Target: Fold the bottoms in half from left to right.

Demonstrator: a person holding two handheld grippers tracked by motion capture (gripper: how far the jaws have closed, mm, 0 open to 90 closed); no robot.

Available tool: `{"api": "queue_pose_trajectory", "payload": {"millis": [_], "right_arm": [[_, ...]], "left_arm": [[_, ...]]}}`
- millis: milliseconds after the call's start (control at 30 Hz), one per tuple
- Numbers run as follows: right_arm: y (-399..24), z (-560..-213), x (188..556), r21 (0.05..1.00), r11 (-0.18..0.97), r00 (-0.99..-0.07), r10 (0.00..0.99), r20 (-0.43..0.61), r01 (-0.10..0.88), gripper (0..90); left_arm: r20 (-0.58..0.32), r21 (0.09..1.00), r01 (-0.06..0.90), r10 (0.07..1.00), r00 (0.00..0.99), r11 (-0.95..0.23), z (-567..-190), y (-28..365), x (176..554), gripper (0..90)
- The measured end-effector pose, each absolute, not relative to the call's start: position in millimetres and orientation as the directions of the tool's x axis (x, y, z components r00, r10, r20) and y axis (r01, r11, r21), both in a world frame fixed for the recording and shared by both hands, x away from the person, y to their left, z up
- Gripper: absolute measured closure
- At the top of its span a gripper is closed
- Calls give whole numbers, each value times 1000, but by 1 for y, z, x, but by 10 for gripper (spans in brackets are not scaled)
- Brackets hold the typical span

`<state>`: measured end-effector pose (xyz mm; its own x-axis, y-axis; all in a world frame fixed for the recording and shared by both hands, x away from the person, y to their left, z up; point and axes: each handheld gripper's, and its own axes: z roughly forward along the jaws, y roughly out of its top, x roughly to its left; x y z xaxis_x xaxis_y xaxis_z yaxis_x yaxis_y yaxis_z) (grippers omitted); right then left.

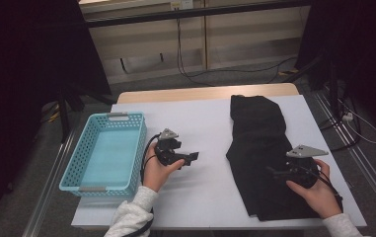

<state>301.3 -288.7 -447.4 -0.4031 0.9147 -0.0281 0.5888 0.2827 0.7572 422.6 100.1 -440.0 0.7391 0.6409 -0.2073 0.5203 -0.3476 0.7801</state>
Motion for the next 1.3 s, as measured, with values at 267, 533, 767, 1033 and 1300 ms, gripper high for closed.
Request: {"api": "queue_pose_trajectory", "payload": {"millis": [267,533,767,1033,1300], "right_arm": [[-286,-451,284,721,317,-414,909,-47,616,381],[-286,-452,281,718,326,-420,906,-51,615,414],[-277,-455,282,704,345,-455,890,-35,621,494],[-286,-451,279,695,358,-471,881,-32,623,817],[-302,-446,272,705,344,-472,881,-14,621,900]], "left_arm": [[-198,784,506,629,752,-358,-439,90,425,130],[-192,781,507,633,750,-364,-440,88,427,130],[-185,779,507,638,747,-368,-440,89,427,134],[-183,777,506,636,750,-374,-442,88,426,136],[-186,777,509,636,749,-372,-441,89,426,139]]}}
